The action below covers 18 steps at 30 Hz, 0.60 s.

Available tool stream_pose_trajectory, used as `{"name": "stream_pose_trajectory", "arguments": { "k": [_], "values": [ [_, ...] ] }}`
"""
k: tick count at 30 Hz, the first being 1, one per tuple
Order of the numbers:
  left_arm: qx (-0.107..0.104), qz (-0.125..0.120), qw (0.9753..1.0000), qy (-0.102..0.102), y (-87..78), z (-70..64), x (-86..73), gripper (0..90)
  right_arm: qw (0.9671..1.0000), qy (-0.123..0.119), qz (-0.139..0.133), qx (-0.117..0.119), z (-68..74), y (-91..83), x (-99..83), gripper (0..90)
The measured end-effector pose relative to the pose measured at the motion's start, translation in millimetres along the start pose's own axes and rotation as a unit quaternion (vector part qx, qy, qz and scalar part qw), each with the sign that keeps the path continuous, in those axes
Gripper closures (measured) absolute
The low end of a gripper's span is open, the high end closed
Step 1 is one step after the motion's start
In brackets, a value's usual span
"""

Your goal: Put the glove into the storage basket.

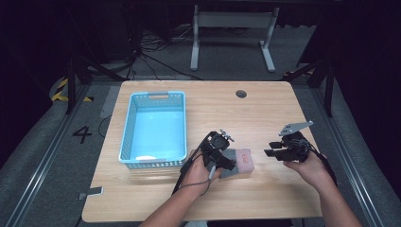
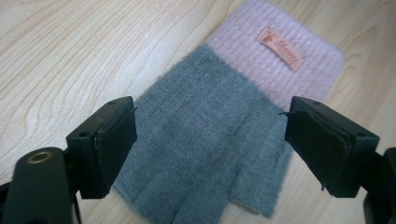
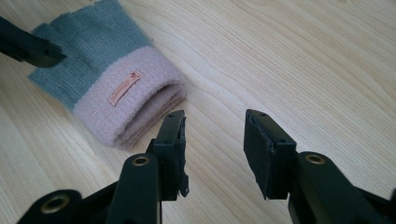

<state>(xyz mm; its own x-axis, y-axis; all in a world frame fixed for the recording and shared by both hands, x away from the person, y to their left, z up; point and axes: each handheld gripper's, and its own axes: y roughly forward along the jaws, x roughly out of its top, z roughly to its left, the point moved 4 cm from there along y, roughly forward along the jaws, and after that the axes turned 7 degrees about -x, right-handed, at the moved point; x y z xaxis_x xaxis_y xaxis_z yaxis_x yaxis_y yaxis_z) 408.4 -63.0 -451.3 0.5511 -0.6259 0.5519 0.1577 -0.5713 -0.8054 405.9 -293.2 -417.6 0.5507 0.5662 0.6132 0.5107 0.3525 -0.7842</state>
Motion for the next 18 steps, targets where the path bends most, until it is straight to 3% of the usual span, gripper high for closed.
{"name": "stream_pose_trajectory", "arguments": {
  "k": [5,7,9,15,18],
  "values": [
    [0.019,0.021,0.9996,0.006,12.5,0.8,-3.2,15.0,1.0,-0.005,-0.002,0.006,1.3,0.3,-0.1,57.9],
    [0.008,0.033,0.9994,0.007,19.3,1.9,-5.3,15.0,1.0,-0.005,-0.001,0.007,1.6,0.4,-0.2,57.7],
    [0.009,0.044,0.9988,0.018,23.1,1.5,-6.2,12.1,0.9999,-0.007,-0.002,0.007,2.0,-0.1,-0.2,57.4],
    [0.027,0.05,0.9978,0.034,26.8,-2.2,-8.9,10.1,1.0,-0.002,-0.008,0.004,-0.3,-2.8,-0.5,56.8],
    [0.021,0.051,0.998,0.032,27.3,-1.6,-9.0,10.0,0.9999,-0.003,-0.009,0.004,0.4,-3.6,-0.1,56.7]
  ]
}}
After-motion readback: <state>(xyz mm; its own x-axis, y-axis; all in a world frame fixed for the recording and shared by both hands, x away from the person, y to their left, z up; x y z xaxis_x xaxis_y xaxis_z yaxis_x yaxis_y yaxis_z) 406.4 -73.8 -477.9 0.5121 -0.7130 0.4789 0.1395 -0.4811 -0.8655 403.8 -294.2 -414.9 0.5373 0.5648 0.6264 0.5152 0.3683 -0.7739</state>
